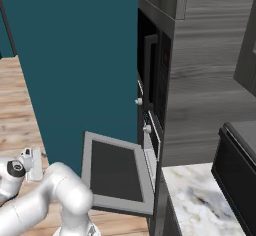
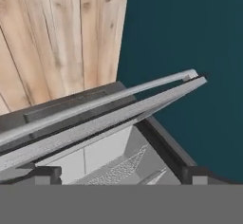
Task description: Place the fish on the top rack of the oven, and slide the tray back inside. Close the oven door.
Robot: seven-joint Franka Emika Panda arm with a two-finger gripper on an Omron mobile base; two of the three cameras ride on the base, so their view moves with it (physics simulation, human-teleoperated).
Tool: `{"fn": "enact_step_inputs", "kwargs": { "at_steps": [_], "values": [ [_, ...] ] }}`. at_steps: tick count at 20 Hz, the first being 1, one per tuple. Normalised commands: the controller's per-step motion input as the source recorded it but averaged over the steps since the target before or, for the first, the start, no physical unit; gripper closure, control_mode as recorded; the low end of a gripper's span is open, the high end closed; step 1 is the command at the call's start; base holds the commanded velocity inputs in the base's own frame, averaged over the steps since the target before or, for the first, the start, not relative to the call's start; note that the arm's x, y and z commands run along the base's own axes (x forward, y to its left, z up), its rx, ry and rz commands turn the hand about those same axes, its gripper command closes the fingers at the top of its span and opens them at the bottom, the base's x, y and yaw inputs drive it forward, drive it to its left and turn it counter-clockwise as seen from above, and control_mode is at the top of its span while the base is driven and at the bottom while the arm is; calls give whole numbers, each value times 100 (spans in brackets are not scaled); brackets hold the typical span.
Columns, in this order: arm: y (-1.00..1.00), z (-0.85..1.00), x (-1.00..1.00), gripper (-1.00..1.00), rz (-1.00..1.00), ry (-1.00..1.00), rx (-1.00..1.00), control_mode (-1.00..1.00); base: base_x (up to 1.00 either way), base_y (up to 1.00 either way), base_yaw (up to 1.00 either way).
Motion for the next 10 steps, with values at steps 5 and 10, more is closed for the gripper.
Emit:
{"fn": "enact_step_inputs", "kwargs": {
  "at_steps": [5,10],
  "values": [
    [73,-68,34,-100,0,0,-8,-100,0,0,0],
    [48,-55,29,-100,-1,0,-7,-100,0,0,0]
  ]
}}
